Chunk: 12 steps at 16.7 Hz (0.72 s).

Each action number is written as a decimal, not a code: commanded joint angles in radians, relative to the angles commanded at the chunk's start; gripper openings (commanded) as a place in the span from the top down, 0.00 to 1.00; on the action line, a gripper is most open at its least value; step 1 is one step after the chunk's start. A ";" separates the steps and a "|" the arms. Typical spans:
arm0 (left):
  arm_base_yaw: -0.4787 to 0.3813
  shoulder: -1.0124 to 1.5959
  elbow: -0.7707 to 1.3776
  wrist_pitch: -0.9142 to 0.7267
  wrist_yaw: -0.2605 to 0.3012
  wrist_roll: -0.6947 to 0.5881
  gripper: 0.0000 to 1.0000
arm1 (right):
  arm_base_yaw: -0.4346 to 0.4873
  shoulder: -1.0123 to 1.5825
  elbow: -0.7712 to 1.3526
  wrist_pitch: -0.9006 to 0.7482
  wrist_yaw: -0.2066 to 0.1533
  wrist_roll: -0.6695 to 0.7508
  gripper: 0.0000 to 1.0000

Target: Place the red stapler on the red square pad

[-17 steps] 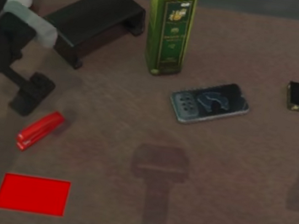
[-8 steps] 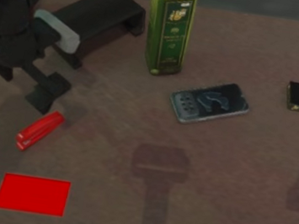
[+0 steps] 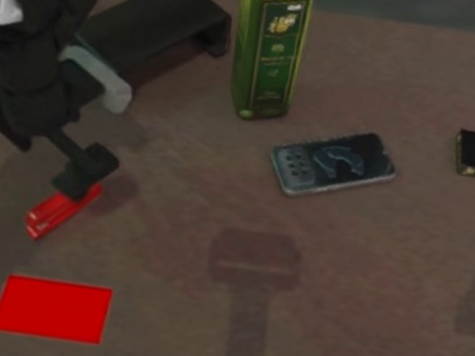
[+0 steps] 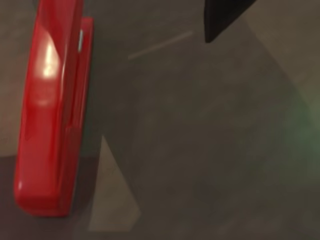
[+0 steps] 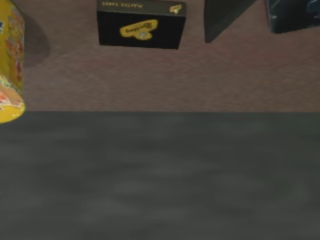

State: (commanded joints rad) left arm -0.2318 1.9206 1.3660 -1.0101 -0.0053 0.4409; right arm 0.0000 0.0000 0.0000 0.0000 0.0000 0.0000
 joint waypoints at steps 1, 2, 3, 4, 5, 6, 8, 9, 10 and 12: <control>0.001 0.017 -0.031 0.052 0.000 0.000 0.00 | 0.000 0.000 0.000 0.000 0.000 0.000 0.00; 0.001 0.033 -0.061 0.101 0.000 0.001 0.00 | 0.000 0.000 0.000 0.000 0.000 0.000 0.00; 0.001 0.047 -0.088 0.142 0.000 0.001 0.00 | 0.000 0.000 0.000 0.000 0.000 0.000 0.00; 0.001 0.060 -0.110 0.173 0.000 0.002 0.00 | 0.000 0.000 0.000 0.000 0.000 0.000 0.00; 0.001 0.068 -0.125 0.192 0.000 0.002 0.00 | 0.000 0.000 0.000 0.000 0.000 0.000 0.00; 0.001 0.073 -0.132 0.201 0.000 0.002 0.00 | 0.000 0.000 0.000 0.000 0.000 0.000 0.00; 0.001 0.073 -0.132 0.202 0.000 0.002 0.00 | 0.000 0.000 0.000 0.000 0.000 0.000 0.00; 0.001 0.073 -0.132 0.202 0.000 0.002 0.00 | 0.000 0.000 0.000 0.000 0.000 0.000 0.00; 0.001 0.073 -0.132 0.202 0.000 0.002 0.08 | 0.000 0.000 0.000 0.000 0.000 0.000 0.00; 0.001 0.073 -0.132 0.202 0.000 0.002 0.23 | 0.000 0.000 0.000 0.000 0.000 0.000 0.00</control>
State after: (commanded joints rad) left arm -0.2304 1.9934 1.2337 -0.8080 -0.0048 0.4433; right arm 0.0000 0.0000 0.0000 0.0000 0.0000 0.0000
